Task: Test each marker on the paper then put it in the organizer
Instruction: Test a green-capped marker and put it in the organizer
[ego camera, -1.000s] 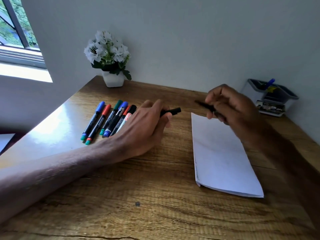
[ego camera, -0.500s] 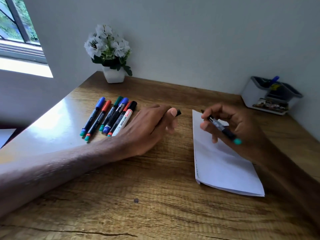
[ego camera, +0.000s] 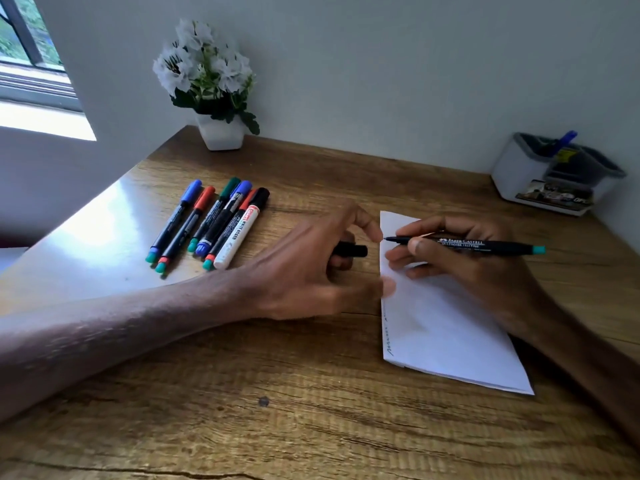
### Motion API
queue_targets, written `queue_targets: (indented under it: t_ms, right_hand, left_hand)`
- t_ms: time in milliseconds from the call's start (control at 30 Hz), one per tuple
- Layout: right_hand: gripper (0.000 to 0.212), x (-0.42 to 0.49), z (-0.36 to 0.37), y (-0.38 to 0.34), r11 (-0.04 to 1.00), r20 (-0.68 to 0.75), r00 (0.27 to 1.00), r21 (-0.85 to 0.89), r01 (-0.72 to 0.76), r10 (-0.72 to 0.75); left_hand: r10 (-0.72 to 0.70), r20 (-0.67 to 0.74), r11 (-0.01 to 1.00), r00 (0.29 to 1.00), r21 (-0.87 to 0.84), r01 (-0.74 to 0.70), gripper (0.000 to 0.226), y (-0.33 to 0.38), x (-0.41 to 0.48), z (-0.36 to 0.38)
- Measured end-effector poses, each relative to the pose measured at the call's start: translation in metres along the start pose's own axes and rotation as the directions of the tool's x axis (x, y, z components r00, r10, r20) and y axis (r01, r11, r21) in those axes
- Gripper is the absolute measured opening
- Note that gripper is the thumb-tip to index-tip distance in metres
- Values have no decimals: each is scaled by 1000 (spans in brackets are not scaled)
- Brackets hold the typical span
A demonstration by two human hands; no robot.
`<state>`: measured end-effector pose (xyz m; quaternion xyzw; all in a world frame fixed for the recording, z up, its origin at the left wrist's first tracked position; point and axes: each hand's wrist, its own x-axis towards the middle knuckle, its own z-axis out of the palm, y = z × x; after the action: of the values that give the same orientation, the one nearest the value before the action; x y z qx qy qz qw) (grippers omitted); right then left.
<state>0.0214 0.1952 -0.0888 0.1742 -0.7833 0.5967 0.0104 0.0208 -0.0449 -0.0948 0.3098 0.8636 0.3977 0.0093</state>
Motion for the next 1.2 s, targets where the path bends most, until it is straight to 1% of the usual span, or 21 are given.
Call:
queue_targets:
  t_ms: [33, 100, 200, 333, 400, 467, 600, 767, 867, 933, 1100, 1200]
  right_hand:
    - [18, 0, 0, 1, 1000, -6, 1000, 1, 9, -9]
    - [16, 0, 0, 3, 999, -17, 999, 11, 36, -35]
    - [13, 0, -1, 4, 997, -24, 997, 11, 74, -74]
    - [3, -1, -4, 6, 995, -42, 994, 11, 103, -102]
    - [6, 0, -5, 7, 991, -39, 992, 49, 125, -123]
    - [6, -1, -4, 5, 986, 11, 988, 64, 152, -153]
    - [5, -5, 3, -1, 981, 129, 973, -24, 194, -189]
    - [7, -4, 12, -1, 953, 216, 950, -156, 261, -225]
    - [7, -2, 14, -1, 949, 216, 949, -170, 267, -229]
    - [3, -2, 15, 1, 944, 218, 945, -170, 284, -245]
    - [11, -2, 15, 1, 926, 218, 938, -208, 315, -270]
    - [13, -2, 16, 1, 916, 223, 935, -235, 325, -275]
  left_hand:
    - [-18, 25, 999, 1000, 35, 17, 66, 0, 0, 1]
    - [-26, 58, 993, 998, 117, 19, 80, 3, 0, 2]
    - [-26, 89, 974, 996, 227, 5, 86, 8, -1, 2]
    - [-46, 98, 974, 994, 225, 23, 86, 12, -2, 1]
    - [-52, 105, 974, 993, 224, 27, 84, 13, -1, 0]
    - [-50, 110, 973, 993, 230, 23, 84, 13, 0, -1]
    - [-38, 109, 970, 993, 241, 11, 83, 12, 0, 0]
    - [-15, 102, 964, 995, 266, -13, 82, 12, 0, 1]
    - [-6, 102, 959, 995, 282, -23, 82, 11, 1, 1]
    - [-4, 107, 956, 994, 293, -27, 84, 11, 1, 1]
    - [11, 109, 951, 994, 305, -44, 84, 12, 2, 0]
    - [22, 105, 959, 994, 278, -51, 83, 11, 2, 0]
